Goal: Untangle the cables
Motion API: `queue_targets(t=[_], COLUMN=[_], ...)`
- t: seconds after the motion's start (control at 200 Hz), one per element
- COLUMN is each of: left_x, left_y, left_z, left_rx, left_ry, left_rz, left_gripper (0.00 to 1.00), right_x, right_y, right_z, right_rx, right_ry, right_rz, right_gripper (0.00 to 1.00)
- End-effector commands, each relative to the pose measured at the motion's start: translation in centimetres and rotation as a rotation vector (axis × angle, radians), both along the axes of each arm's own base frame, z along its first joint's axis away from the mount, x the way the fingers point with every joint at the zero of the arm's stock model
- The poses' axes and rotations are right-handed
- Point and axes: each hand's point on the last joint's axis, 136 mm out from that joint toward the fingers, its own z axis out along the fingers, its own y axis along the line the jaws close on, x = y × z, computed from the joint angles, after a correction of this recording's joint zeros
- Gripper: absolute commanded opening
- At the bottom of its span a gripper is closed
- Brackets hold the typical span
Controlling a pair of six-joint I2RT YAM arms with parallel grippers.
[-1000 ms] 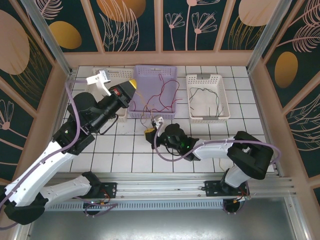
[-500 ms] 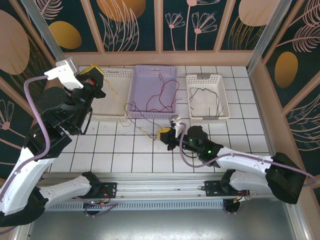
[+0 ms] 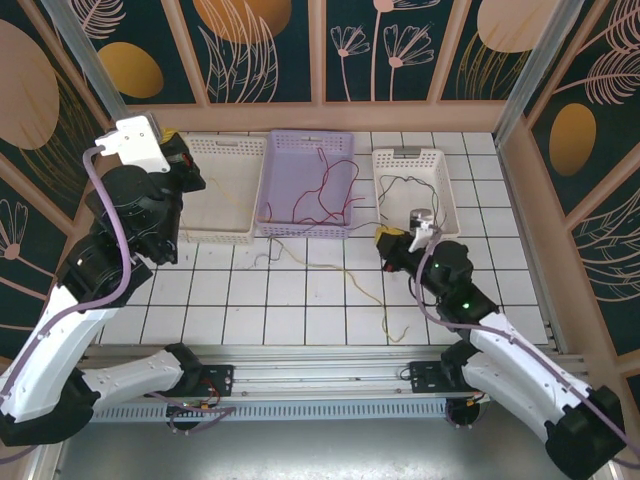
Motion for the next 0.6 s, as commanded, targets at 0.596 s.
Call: queue_targets(t=[0.596], left_x=[4.0], left_y=[1.3], left_z=[-4.7], left_rx=[0.145], left_ry=[0.061], left_rz=[0.097], left_gripper=[0.00], right_x=[-2.6], right_y=[-1.2], right_z=[18.4], right_rx=[0.076], right_ry=[-0.259], right_rz=[0.052], right_gripper=[0.00])
